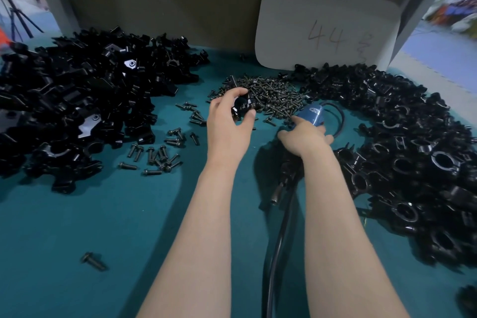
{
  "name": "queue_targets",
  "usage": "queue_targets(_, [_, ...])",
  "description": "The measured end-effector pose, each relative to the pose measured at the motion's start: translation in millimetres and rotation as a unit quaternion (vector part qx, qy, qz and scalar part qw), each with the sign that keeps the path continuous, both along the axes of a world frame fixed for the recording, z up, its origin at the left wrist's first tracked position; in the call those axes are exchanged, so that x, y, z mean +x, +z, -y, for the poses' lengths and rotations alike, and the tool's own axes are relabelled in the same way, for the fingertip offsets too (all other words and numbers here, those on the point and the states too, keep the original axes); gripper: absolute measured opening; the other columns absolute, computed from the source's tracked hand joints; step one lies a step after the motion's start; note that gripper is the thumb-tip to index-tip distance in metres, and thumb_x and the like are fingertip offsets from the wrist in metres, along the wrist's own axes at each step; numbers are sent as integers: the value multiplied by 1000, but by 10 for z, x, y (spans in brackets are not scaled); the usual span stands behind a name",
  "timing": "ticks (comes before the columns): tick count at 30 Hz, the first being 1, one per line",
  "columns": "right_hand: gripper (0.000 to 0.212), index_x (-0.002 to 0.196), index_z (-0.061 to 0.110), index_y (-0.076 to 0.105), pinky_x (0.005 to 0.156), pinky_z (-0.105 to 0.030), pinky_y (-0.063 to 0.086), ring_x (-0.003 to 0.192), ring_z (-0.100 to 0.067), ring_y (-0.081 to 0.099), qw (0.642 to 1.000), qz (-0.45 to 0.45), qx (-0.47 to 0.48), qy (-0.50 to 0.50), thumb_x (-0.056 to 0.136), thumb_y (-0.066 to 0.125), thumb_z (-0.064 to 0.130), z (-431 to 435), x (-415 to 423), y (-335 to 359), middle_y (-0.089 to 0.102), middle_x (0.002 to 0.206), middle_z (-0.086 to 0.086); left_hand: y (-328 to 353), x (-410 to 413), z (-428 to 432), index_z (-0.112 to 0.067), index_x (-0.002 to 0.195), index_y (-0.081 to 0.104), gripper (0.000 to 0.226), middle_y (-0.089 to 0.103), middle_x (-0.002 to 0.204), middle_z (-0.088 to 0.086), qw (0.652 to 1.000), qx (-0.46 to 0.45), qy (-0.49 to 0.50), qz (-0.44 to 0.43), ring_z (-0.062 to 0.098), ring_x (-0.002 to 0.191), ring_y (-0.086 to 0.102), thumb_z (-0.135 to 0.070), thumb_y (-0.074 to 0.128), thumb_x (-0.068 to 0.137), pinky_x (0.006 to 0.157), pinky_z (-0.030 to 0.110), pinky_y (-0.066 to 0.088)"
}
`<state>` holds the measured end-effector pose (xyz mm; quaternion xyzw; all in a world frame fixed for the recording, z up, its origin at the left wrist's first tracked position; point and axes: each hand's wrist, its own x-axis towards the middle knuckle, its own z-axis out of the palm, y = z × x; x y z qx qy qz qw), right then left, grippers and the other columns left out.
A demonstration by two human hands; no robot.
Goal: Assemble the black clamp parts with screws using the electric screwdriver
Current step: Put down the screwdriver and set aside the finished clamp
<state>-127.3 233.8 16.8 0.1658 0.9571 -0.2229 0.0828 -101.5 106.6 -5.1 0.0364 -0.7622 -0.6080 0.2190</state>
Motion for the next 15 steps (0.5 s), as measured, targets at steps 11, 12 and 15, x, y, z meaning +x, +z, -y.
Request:
queue_targets(11, [38, 81, 4, 68, 75, -37, 51, 82, -28, 66, 930, -294, -219, -3, 96, 51, 34, -371, 312, 453, 69, 77, -11, 301, 80, -752, -20, 122, 62, 32, 63, 119, 0, 996, -31, -71, -39, 10, 109, 57, -14, 64, 90, 95, 18, 42])
queue_targets(12, [34, 79, 8, 68, 70, -32, 49, 79, -24, 65, 925, -315, -211, -23, 96, 51, 33, -486, 355, 454, 67, 73, -7, 342, 88, -881, -19, 120, 62, 31, 63, 118, -1, 995, -35, -86, -47, 11, 109, 57, -14, 64, 90, 94, 18, 41])
queue_targets(15, [33, 75, 12, 66, 55, -25, 35, 69, -18, 56, 908, -372, -167, -98, 97, 49, 29, -879, 508, 474, 59, 64, 2, 478, 127, -1284, -18, 116, 62, 28, 64, 116, -2, 985, -76, -134, -77, 11, 106, 56, -13, 64, 89, 82, 12, 35])
